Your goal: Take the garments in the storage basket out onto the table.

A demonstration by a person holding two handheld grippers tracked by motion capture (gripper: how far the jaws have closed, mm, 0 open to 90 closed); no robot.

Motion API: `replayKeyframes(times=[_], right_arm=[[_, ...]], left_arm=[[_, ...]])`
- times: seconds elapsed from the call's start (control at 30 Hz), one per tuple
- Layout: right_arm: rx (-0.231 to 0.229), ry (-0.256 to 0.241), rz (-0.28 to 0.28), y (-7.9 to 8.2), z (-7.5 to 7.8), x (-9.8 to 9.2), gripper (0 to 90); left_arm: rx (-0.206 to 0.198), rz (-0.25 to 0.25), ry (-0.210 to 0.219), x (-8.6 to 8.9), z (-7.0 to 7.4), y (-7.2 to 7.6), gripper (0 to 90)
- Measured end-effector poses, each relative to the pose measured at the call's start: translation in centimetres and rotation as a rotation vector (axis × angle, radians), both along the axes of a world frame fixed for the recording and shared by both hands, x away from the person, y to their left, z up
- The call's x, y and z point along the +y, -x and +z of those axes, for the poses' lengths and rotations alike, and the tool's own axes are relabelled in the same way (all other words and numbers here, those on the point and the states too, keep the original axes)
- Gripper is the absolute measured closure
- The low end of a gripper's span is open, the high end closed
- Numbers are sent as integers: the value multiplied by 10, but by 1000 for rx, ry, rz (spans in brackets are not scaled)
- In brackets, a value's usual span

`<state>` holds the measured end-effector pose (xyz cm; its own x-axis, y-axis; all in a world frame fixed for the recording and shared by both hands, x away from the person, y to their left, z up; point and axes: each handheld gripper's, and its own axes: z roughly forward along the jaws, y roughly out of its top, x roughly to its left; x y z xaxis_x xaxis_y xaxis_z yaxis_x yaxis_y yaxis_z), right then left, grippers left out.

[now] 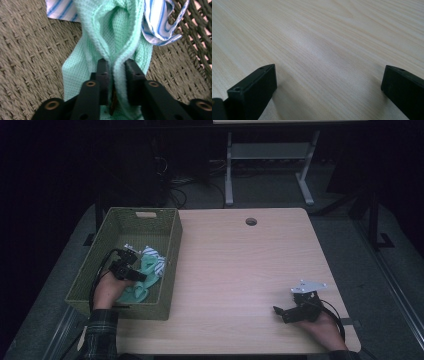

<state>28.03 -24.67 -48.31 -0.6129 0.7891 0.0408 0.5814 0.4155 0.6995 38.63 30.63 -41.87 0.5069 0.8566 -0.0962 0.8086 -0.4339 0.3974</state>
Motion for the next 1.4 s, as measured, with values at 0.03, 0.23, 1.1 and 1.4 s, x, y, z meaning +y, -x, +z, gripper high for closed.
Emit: replayKeyframes(times=[0.03, 0.23, 1.1, 1.4], right_arm=[[0, 0, 0, 0, 0, 0, 0], [1, 0, -1, 0, 0, 0, 0], [1, 0, -2, 0, 0, 0, 0], [1, 1, -2, 0, 0, 0, 0]], left_arm=[[-1, -2, 1, 1, 1, 0, 787], [-67, 20, 48, 7, 10, 2, 788], [-316, 45, 403, 30, 45, 18, 808], [-348, 28, 420, 32, 62, 23, 808]])
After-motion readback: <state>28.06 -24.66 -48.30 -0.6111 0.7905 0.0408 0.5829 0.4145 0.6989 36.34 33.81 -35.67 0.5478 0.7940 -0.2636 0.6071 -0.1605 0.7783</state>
